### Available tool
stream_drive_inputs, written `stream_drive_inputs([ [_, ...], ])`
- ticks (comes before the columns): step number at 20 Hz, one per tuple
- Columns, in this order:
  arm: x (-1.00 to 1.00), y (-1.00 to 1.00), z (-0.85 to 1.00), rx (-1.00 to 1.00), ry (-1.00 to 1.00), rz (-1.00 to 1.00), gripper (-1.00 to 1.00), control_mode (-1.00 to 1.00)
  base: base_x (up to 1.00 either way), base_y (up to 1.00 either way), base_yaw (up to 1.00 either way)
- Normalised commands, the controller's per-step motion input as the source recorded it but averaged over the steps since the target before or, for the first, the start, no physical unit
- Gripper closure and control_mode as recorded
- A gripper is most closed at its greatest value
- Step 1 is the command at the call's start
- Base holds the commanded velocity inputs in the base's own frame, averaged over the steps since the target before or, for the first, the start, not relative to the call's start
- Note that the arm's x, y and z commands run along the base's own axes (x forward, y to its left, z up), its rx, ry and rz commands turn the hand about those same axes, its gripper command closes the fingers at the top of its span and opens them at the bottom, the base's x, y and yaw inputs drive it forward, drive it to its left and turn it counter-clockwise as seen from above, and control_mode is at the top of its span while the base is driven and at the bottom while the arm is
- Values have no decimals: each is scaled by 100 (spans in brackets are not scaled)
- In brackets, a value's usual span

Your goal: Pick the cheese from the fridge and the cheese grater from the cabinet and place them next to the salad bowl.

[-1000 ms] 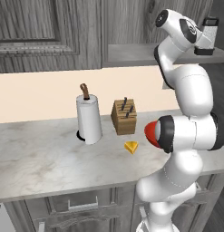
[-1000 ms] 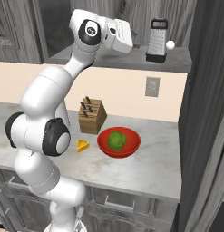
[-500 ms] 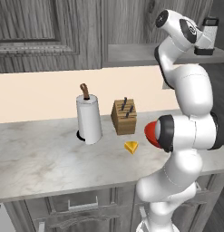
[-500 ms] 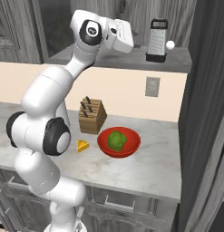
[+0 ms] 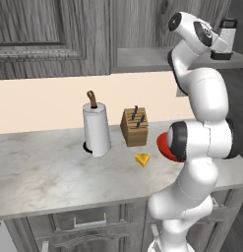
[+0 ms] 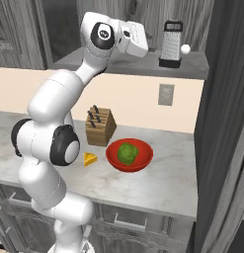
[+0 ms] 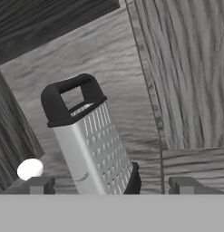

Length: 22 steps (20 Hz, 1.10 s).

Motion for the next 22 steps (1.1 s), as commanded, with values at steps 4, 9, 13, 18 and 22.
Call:
stream_drive_inputs([
  [4, 7, -6, 0, 0, 0, 0, -100, -100, 0, 0, 0],
  [9, 5, -11, 0, 0, 4, -1, -100, -100, 0, 0, 0],
  [13, 10, -10, 0, 0, 6, -5, -100, -100, 0, 0, 0],
  [18, 4, -7, 0, 0, 3, -5, -100, -100, 0, 0, 0],
  [22, 2, -6, 0, 0, 2, -5, -100, -100, 0, 0, 0],
])
